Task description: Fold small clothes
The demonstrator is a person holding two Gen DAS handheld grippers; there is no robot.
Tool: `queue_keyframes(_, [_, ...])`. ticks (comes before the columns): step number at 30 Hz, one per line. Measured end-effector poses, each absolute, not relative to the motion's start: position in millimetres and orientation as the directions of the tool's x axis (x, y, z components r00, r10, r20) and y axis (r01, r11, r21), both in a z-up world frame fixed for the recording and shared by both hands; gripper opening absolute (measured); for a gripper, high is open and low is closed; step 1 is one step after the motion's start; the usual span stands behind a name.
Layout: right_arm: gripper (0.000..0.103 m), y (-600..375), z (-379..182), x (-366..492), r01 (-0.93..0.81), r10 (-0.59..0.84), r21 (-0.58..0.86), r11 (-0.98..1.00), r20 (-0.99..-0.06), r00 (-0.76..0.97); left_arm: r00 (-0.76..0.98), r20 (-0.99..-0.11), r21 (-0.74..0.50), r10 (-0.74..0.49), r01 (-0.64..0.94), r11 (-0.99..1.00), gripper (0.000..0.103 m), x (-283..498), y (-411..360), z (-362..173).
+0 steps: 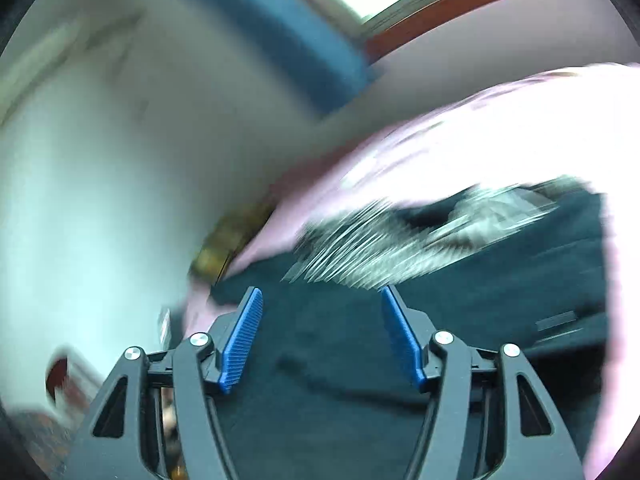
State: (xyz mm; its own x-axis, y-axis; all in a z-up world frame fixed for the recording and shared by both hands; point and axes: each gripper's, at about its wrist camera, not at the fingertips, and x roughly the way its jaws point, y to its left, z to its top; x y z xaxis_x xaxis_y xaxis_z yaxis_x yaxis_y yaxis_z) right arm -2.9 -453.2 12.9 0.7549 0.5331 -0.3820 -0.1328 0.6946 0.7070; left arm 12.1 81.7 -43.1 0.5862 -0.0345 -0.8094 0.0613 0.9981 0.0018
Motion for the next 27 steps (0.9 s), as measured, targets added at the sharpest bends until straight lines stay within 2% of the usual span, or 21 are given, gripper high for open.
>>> queue_keyframes(3, [0.062, -540, -33, 27, 0.118, 0.387, 0.731, 0.672, -0.482, 0.786, 0.593, -0.805, 0.013, -0.031, 0.069, 0.998, 0.101, 12, 75, -41])
queue_keyframes(4, [0.062, -559, -51, 39, 0.17, 0.376, 0.75, 0.64, -0.498, 0.782, 0.596, -0.803, 0.016, -0.03, 0.072, 0.997, 0.101, 12, 73, -40])
queue_keyframes(7, [0.061, -587, -96, 70, 0.223, 0.442, 0.83, 0.511, -0.476, 0.76, 0.602, -0.798, 0.025, -0.028, 0.079, 0.997, 0.101, 13, 64, -38])
queue_keyframes(10, [0.06, -583, -123, 99, 0.238, 0.497, 0.839, 0.489, -0.492, 0.714, 0.602, -0.798, 0.028, -0.033, 0.091, 0.995, 0.101, 14, 53, -36])
queue_keyframes(11, [0.052, -580, -125, 106, 0.23, 0.504, 0.834, 0.502, -0.498, 0.706, 0.601, -0.799, 0.028, -0.034, 0.095, 0.995, 0.101, 14, 50, -36])
queue_keyframes(12, [0.049, -576, -124, 110, 0.216, 0.514, 0.831, 0.513, -0.498, 0.699, 0.597, -0.801, 0.03, -0.036, 0.101, 0.994, 0.101, 15, 45, -37])
queue_keyframes(14, [0.01, -570, -119, 117, 0.191, 0.544, 0.83, 0.523, -0.498, 0.676, 0.589, -0.807, 0.03, -0.043, 0.114, 0.993, 0.101, 17, 38, -38])
queue_keyframes(19, [0.008, -571, -79, 116, 0.198, 0.35, 0.652, 0.732, -0.609, 0.711, 0.581, -0.812, 0.043, -0.054, 0.152, 0.987, 0.101, 19, 21, -42])
queue_keyframes(23, [0.008, -578, -114, 117, 0.28, 0.326, 0.602, 0.748, -0.701, 0.635, 0.57, -0.819, 0.033, -0.067, 0.163, 0.986, 0.101, 20, 16, -45])
queue_keyframes(25, [0.009, -590, -125, 109, 0.291, 0.393, 0.705, 0.647, -0.635, 0.665, 0.566, -0.822, 0.038, -0.066, 0.169, 0.985, 0.101, 19, 15, -47])
queue_keyframes(27, [0.018, -600, -125, 96, 0.311, 0.454, 0.783, 0.538, -0.581, 0.675, 0.565, -0.823, 0.039, -0.065, 0.171, 0.984, 0.101, 19, 15, -47])
